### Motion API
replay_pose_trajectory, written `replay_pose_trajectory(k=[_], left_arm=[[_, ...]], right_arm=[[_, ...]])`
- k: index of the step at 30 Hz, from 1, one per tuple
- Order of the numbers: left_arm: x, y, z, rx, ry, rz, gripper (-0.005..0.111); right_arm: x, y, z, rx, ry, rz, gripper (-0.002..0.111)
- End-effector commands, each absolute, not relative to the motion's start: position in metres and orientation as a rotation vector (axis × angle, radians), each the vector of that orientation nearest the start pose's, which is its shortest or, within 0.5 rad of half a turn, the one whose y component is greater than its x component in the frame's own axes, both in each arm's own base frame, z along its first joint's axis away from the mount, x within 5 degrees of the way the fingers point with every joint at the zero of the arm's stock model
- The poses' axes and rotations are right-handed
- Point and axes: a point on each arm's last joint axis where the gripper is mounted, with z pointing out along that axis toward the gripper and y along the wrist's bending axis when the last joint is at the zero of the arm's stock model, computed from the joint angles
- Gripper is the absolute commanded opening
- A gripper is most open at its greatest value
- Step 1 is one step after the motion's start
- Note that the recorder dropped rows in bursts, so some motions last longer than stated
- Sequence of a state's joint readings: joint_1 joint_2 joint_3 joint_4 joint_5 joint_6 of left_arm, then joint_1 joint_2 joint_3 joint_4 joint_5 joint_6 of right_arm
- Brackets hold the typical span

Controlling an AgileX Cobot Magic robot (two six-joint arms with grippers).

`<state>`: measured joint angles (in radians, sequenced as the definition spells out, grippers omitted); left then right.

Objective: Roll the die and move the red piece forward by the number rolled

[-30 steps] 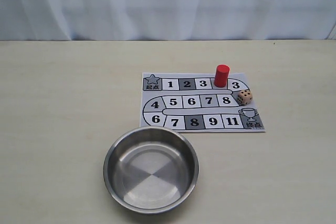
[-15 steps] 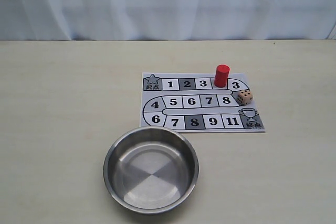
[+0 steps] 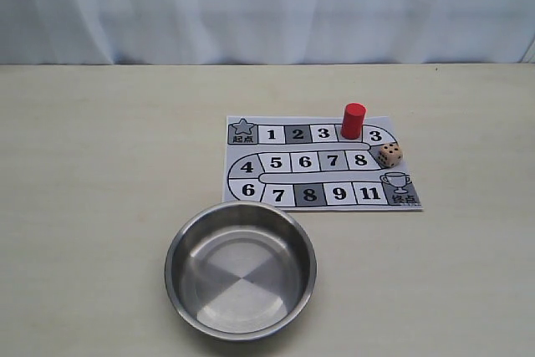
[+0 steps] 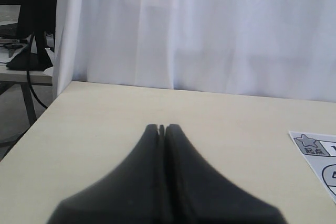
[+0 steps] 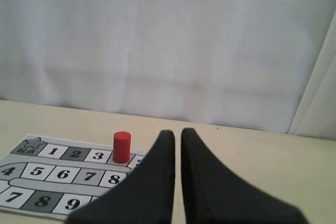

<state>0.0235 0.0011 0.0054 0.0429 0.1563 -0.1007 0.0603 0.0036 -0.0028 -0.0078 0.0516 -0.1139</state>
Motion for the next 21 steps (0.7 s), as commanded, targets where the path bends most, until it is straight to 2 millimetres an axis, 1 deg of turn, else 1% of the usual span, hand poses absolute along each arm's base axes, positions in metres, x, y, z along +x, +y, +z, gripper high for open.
replay_pose_trajectory(k=[1,4,21], left_arm=[[0.0563,0.0019,0.2003,-0.07,1.624,-0.02,0.0],[0.0563,0.0019,0.2003,-0.07,1.624,-0.02,0.0],[0.0563,0.0019,0.2003,-0.07,1.624,-0.02,0.0]], right_arm=[[0.0563,0.0033,0.2005,-0.154,1.616,-0.055,0.004],[0.0561,0.0033,0.1984,-0.153,1.64,-0.05,0.004],[0.0561,0.0033,0.1986,-0.153,1.638,-0.05,0.004]])
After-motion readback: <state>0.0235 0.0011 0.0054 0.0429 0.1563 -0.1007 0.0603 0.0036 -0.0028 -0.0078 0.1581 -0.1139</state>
